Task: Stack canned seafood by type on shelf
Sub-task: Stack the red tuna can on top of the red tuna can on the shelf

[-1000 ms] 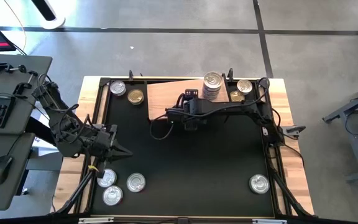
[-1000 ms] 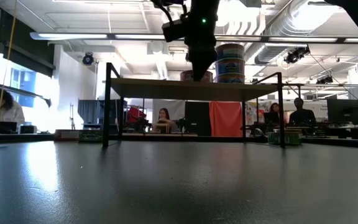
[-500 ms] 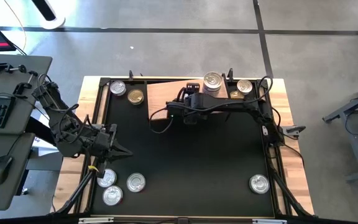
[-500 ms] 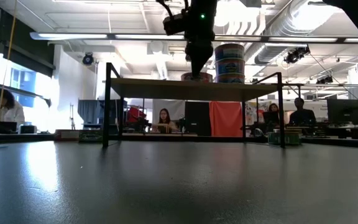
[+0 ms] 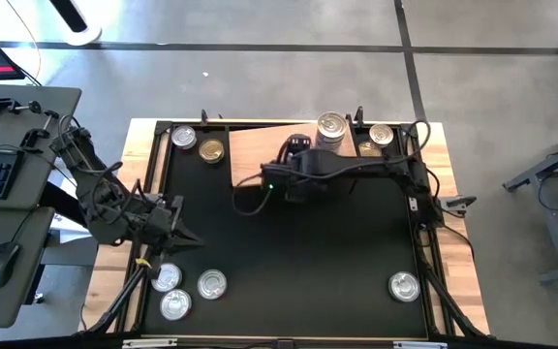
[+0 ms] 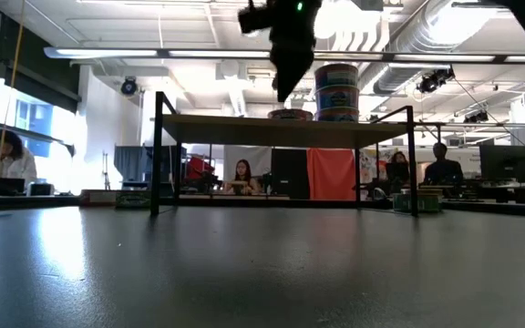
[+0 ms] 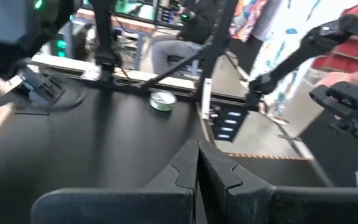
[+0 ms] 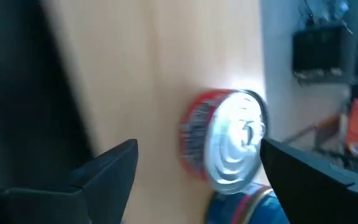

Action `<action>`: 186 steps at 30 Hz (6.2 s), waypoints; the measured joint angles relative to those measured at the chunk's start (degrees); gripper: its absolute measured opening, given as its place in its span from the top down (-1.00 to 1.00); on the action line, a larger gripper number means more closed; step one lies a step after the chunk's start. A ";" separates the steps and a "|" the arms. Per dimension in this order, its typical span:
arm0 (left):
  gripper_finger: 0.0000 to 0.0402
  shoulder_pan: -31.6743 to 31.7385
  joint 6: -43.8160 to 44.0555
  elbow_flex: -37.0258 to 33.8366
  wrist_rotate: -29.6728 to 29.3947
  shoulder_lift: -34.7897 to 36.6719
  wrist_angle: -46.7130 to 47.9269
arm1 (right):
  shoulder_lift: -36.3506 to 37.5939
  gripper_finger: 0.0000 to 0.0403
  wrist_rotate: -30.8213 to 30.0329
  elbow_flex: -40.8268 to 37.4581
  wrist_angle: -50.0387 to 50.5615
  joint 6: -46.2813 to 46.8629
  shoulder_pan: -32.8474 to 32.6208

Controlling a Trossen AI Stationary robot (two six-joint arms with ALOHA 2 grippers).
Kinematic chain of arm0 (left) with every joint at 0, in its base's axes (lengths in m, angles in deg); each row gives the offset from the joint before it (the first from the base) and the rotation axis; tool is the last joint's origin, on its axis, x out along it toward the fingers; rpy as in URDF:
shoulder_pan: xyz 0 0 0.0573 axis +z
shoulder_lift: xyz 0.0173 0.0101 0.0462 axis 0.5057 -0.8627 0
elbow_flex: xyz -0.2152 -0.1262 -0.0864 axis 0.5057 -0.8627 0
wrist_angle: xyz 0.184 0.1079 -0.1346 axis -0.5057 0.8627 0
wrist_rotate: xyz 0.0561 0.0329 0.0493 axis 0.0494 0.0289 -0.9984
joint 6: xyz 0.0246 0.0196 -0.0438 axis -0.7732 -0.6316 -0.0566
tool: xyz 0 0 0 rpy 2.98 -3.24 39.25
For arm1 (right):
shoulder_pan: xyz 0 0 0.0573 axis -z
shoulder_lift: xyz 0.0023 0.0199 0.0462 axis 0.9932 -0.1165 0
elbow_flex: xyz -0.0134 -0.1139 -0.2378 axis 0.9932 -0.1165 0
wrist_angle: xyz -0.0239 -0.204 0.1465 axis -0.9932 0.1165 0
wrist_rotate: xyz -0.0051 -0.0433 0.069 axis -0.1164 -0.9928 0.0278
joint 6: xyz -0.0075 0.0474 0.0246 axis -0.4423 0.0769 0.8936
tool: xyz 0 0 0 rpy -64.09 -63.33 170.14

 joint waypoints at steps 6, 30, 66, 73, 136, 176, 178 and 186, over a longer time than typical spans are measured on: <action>1.00 0.02 2.24 0.02 4.76 -0.07 2.12 | 5.00 -0.64 2.25 0.02 -1.59 16.07 -5.95; 1.00 -1.02 28.05 -15.65 27.88 -29.78 -4.88 | 6.21 0.89 34.77 -30.76 -23.21 70.45 -35.12; 1.00 26.33 -2.18 10.58 28.06 -50.76 -6.90 | 24.25 1.00 22.87 -56.69 -48.26 87.82 -33.43; 1.00 17.99 8.14 -2.01 18.34 -43.86 -11.24 | 26.99 1.00 27.38 -76.83 -82.20 93.97 -25.54; 1.00 23.88 1.68 -0.37 25.47 -59.40 -29.00 | 16.40 1.00 32.34 -53.93 -56.95 85.12 -24.11; 1.00 26.76 -4.07 8.62 25.43 -61.45 -13.54 | 20.02 1.00 26.92 -50.58 -58.88 78.59 -23.62; 1.00 26.37 -4.82 6.92 25.45 -59.16 -10.88 | 22.21 1.00 25.46 -50.57 -58.72 77.22 -24.25; 1.00 25.17 2.65 -9.00 28.77 -42.62 -20.89 | 24.74 0.84 26.36 -42.37 -56.19 68.52 -28.41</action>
